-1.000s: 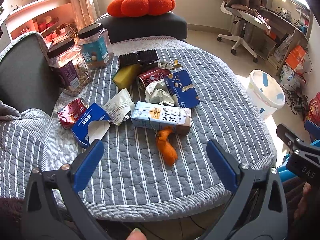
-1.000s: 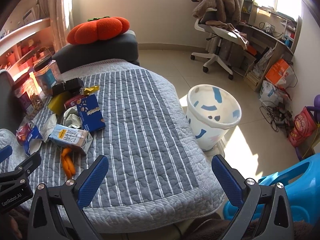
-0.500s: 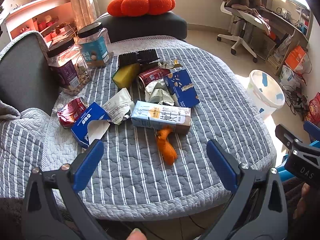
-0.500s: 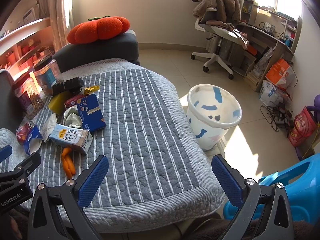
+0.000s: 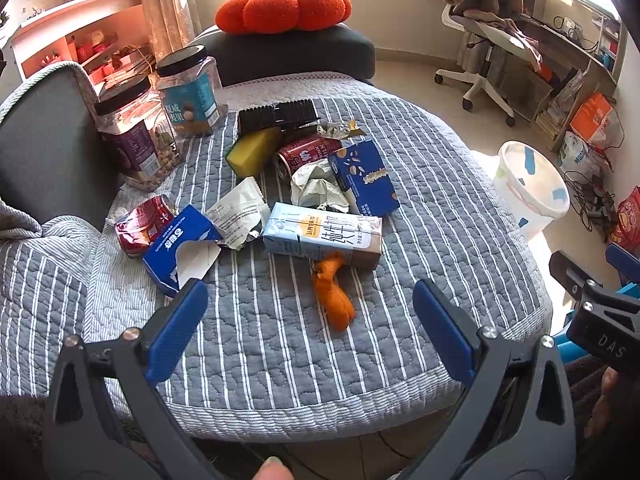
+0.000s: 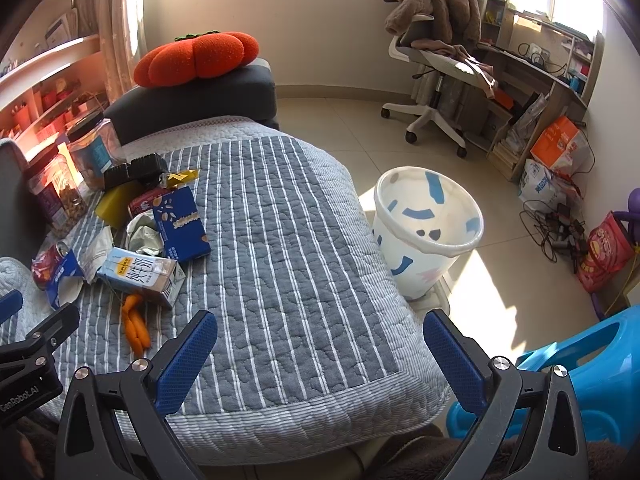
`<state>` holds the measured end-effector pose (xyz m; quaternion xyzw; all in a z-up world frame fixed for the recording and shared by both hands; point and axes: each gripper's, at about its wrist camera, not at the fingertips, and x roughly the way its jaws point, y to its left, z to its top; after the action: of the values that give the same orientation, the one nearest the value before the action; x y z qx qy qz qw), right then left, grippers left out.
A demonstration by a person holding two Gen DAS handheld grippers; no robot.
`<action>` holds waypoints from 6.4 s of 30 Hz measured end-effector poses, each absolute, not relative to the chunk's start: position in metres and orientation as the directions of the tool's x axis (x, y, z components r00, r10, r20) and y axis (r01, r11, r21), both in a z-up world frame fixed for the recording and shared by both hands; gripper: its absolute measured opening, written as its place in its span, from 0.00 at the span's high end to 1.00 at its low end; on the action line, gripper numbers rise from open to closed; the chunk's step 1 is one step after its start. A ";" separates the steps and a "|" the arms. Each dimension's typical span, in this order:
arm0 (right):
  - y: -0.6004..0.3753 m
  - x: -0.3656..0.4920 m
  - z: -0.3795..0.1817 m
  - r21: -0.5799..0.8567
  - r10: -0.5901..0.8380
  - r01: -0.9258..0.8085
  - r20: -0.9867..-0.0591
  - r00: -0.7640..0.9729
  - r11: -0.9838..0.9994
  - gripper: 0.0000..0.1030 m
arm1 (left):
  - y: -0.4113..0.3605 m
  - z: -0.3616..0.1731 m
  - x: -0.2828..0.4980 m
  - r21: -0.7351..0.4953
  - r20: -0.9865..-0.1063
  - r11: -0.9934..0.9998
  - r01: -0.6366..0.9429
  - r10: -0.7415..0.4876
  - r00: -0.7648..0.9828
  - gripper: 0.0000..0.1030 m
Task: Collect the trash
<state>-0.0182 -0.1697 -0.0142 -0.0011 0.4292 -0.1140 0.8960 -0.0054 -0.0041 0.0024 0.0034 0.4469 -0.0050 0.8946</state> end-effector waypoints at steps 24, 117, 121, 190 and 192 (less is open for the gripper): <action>-0.180 -0.022 -0.012 -0.104 -0.234 0.244 -0.765 0.600 0.964 0.00 | 0.003 0.002 -0.002 0.013 -0.792 1.000 -0.015 0.019 0.611 0.01; -0.076 0.210 -0.128 0.125 0.155 -0.135 -0.958 0.242 0.983 0.34 | 0.081 -0.002 0.127 -0.202 -0.816 0.969 0.143 -0.247 0.522 0.49; -0.078 0.212 -0.123 0.128 0.160 -0.136 -0.953 0.258 0.982 0.37 | 0.081 0.002 0.128 -0.202 -0.806 0.969 0.142 -0.247 0.538 0.49; -0.461 0.068 -0.025 0.194 -0.073 0.564 -0.907 0.415 0.803 0.37 | -0.157 0.004 0.163 -0.086 -0.793 0.876 0.474 -0.349 0.500 0.01; -0.457 0.075 -0.029 0.184 -0.075 0.566 -0.912 0.403 0.804 0.37 | -0.136 0.004 0.154 -0.064 -0.803 0.890 0.451 -0.314 0.507 0.01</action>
<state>0.0745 -0.4571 -0.0289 0.2413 0.5085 -0.2000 0.8020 0.1543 -0.1360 0.0044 0.0770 0.4445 -0.2214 0.8646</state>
